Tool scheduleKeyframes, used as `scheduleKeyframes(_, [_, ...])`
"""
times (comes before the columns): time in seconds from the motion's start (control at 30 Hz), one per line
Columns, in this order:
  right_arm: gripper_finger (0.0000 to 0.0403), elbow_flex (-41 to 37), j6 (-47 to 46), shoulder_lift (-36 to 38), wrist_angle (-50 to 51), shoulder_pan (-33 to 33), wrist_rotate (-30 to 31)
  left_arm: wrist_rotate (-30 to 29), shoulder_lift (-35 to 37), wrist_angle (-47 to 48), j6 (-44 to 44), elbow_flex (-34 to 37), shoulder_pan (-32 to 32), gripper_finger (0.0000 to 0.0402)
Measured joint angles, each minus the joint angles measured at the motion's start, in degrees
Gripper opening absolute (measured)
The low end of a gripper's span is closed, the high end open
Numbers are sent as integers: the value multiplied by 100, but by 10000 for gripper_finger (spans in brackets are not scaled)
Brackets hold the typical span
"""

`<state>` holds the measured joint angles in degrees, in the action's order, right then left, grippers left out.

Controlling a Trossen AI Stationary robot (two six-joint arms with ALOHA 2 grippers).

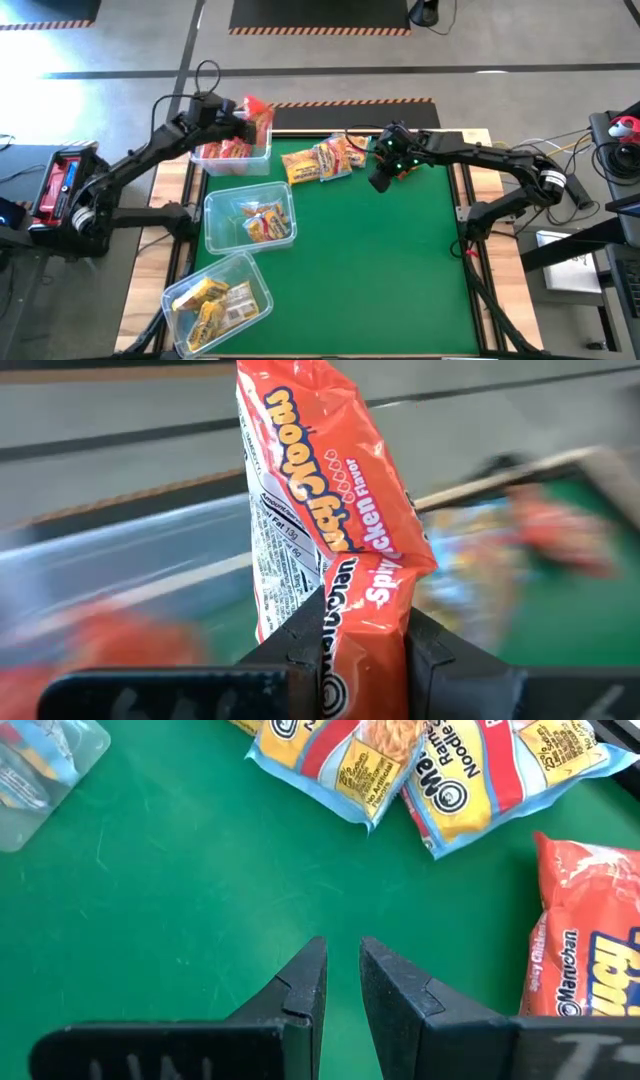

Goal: Sort Maruchan noodles
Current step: Put the bottom orange noodle pack into the top transparent bin

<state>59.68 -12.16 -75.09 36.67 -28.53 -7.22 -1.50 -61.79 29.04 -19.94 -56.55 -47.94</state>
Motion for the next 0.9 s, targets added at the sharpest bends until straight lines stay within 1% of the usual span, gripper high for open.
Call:
scheduleKeyframes(0.07, [54,-60,-28,0,-91,0,0,-581,62,466,-5,0,0,45])
scheduleKeyframes(0.1, [54,-96,-71,0,-170,0,4,-753,70,657,-26,0,1,45])
scheduleKeyframes(0.17, [54,-153,-136,0,-302,0,14,-970,38,972,-61,0,2,45])
scheduleKeyframes(0.27, [54,-161,-133,0,-322,0,15,-1197,-120,1090,-75,10,3,45])
scheduleKeyframes(0.6, [54,-164,-131,0,-357,0,15,-1296,-1222,1074,-96,35,4,50])
scheduleKeyframes(0.73, [54,-163,-168,0,-355,0,-14,-1291,-1550,1212,-112,35,-11,68])
scheduleKeyframes(0.9, [54,-163,-334,0,-352,0,-26,-1293,-1661,1540,-118,33,-13,99])
